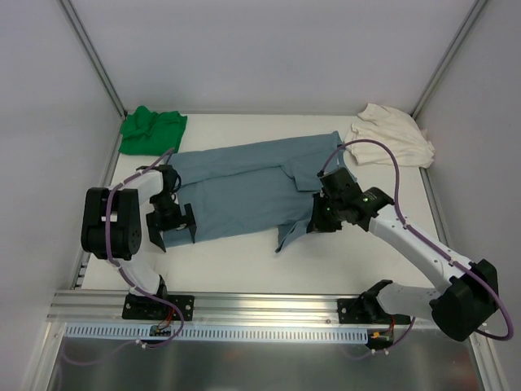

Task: Fold and stack the t-shirts
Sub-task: Grap the side of the flattened tshirt closest away from the robot with both arms

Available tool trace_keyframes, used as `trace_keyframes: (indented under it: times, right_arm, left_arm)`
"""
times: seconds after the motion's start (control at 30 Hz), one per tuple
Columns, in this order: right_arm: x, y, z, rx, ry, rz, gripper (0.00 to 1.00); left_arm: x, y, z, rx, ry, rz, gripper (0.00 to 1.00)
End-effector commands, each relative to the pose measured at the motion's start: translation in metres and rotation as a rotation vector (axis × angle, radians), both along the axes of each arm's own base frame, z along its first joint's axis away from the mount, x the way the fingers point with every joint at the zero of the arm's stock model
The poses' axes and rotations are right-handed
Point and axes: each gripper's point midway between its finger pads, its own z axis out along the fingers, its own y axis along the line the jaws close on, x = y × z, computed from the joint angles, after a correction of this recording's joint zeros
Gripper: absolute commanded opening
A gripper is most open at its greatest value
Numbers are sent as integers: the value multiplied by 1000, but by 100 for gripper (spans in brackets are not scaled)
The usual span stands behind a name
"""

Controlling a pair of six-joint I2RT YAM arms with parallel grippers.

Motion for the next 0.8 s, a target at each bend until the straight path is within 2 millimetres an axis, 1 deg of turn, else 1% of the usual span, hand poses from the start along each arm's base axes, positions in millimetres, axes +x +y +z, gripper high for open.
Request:
trace_keyframes:
  times: [0.0, 0.13, 0.17, 0.27, 0.5, 0.6, 0.67, 0.7, 0.77]
  right_arm:
    - [4, 1, 12, 39, -42, 6, 0]
    - [2, 0, 11, 39, -38, 4, 0]
    - [2, -1, 10, 35, -36, 8, 0]
    - [3, -1, 10, 40, -36, 3, 0]
    - [2, -1, 10, 50, -33, 2, 0]
    - [2, -3, 7, 47, -28, -1, 0]
    - [2, -4, 6, 44, -25, -3, 0]
    - [2, -5, 5, 40, -21, -5, 0]
    - [3, -5, 5, 39, -21, -8, 0]
  left_arm:
    - [2, 16, 0, 51, 10, 1, 94]
    - [3, 19, 2, 68, -1, 0, 94]
    - [5, 28, 4, 101, -9, 15, 94]
    - [6, 32, 7, 101, -31, 35, 94]
    - [9, 33, -4, 98, -13, 30, 93]
    - [8, 31, -11, 81, -1, 30, 89]
    - [7, 31, -15, 77, 2, 25, 82]
    - [8, 26, -16, 45, 1, 32, 78]
    - [9, 24, -18, 35, -3, 28, 70]
